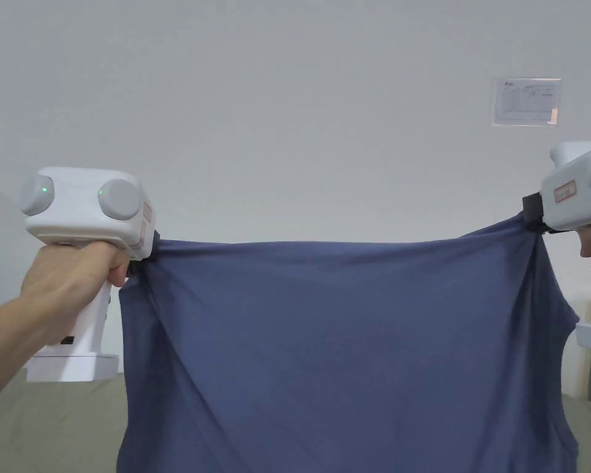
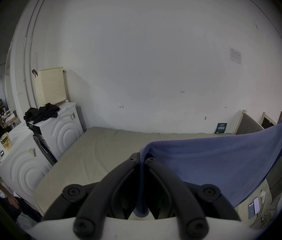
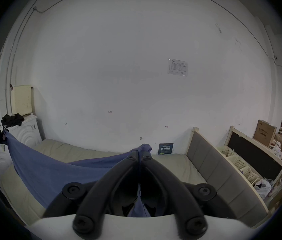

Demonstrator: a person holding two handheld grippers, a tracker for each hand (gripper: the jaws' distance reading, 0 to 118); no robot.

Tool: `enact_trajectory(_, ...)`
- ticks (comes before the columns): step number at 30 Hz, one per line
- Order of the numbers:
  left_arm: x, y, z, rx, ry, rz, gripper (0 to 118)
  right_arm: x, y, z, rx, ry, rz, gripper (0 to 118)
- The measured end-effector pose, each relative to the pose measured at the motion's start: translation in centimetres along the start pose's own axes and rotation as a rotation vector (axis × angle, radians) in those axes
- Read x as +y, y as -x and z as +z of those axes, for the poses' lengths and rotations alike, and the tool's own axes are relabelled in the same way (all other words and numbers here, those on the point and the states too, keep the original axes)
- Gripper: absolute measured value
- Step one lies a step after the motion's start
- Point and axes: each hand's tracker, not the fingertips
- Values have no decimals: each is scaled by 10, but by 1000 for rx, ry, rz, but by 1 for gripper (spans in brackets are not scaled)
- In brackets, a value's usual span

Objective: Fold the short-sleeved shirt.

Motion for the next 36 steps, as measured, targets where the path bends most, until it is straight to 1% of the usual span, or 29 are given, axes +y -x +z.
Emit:
enact_trajectory(2, 5, -8, -17, 9, -3, -1, 0, 8, 7, -21, -23, 1, 52, 2)
enact_trajectory(3, 8, -11, -25, 15, 1, -5, 0, 12, 9, -30, -17, 2, 55, 2)
enact_trajectory(7, 15, -22, -61, 35, 4, -13, 0, 25, 15, -67, -21, -1, 45, 2)
enact_trajectory(12, 21, -29, -107, 52, -8, 13, 0, 29, 25, -109, -35, -9, 49, 2)
enact_trajectory(17, 15, -35, -157, 70, 1, 27, 0, 16, 31, -149, -37, -1, 36, 2)
enact_trajectory(19, 7, -38, -175, 78, -2, 21, 0, 5, 36, -164, -36, 3, 39, 2)
enact_trajectory(20, 2, -40, -184, 85, 2, 15, 0, 0, 38, -170, -30, 14, 58, 2)
enact_trajectory(22, -13, -41, -201, 81, 20, -1, 0, -15, 44, -184, -48, 31, 91, 2)
enact_trajectory(26, -60, -41, -232, 72, 88, -15, 0, -59, 46, -202, -14, 83, 57, 2)
enact_trajectory(27, -74, -41, -238, 73, 105, -19, 0, -74, 47, -204, -5, 95, 59, 2)
enact_trajectory(28, -92, -40, -244, 66, 124, -18, 0, -93, 48, -205, 2, 118, 41, 2)
enact_trajectory(29, -107, -39, -249, 58, 151, -20, 0, -109, 48, -206, 15, 157, 52, 2)
enact_trajectory(32, -154, -34, -252, 30, 205, -32, 0, -160, 49, -204, 21, 217, 44, 2)
enact_trajectory(33, -168, -29, -249, 19, 210, -28, 0, -110, 48, -205, 27, 214, 50, 2)
enact_trajectory(34, -183, -26, -245, 3, 218, -18, 0, -152, 43, -194, 32, 297, 33, 2)
enact_trajectory(36, -214, -19, -230, 0, 243, -41, 0, -152, 38, -184, 38, 330, 13, 2)
